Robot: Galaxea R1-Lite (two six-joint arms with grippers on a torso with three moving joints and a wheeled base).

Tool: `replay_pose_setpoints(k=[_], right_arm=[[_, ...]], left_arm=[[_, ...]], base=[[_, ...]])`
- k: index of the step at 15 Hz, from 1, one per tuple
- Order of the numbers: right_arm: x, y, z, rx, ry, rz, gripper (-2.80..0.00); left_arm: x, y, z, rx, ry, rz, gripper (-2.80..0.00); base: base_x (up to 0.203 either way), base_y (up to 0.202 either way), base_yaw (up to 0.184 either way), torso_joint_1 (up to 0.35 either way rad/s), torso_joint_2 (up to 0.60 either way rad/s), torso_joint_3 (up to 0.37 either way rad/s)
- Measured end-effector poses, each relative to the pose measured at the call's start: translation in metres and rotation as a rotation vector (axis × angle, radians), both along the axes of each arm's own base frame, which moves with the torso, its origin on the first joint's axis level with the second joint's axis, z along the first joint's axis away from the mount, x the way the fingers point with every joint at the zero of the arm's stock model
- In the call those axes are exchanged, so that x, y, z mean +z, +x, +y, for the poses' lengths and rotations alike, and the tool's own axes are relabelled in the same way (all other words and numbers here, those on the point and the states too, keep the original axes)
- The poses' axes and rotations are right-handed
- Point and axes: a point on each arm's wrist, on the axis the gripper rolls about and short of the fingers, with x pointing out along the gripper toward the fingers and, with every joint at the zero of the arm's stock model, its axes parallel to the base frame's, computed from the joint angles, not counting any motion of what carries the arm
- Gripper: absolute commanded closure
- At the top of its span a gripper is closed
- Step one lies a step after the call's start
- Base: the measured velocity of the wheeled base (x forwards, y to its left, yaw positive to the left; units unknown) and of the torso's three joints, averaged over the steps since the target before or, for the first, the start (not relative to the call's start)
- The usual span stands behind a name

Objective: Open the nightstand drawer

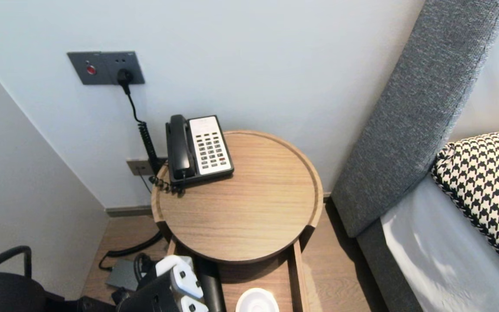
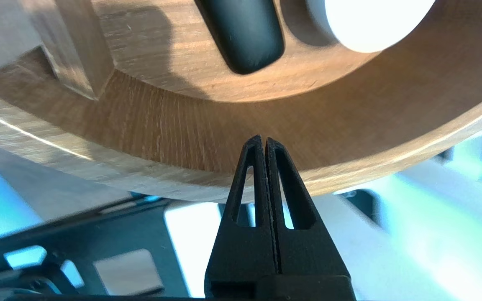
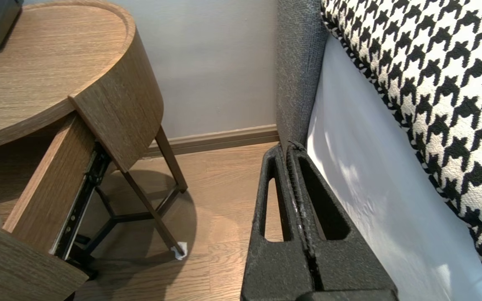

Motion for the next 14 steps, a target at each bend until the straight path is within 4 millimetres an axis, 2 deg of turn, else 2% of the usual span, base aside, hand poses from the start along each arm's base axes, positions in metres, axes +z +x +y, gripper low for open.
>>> replay_pose_setpoints(k=[3, 7, 11, 14], right_arm=[[0.000, 0.000, 0.000, 0.000, 0.000, 0.000, 0.00], [0.000, 0.000, 0.000, 0.000, 0.000, 0.000, 0.00], [0.000, 0.000, 0.000, 0.000, 0.000, 0.000, 0.00], [0.000, 0.000, 0.000, 0.000, 0.000, 0.000, 0.00]], left_arm=[[0.020, 0.014, 0.002, 0.054, -0.056, 0.009, 0.00], [0.044, 0.027, 0.014, 0.118, -0.099, -0.012, 0.00], [0.063, 0.031, 0.022, 0.145, -0.103, 0.016, 0.00], [0.070, 0.029, 0.029, 0.139, -0.061, 0.028, 0.00]], base=[[0.000, 0.000, 0.000, 0.000, 0.00, 0.000], [0.000, 0.000, 0.000, 0.000, 0.00, 0.000], [0.000, 0.000, 0.000, 0.000, 0.00, 0.000], [0.000, 0.000, 0.000, 0.000, 0.00, 0.000]])
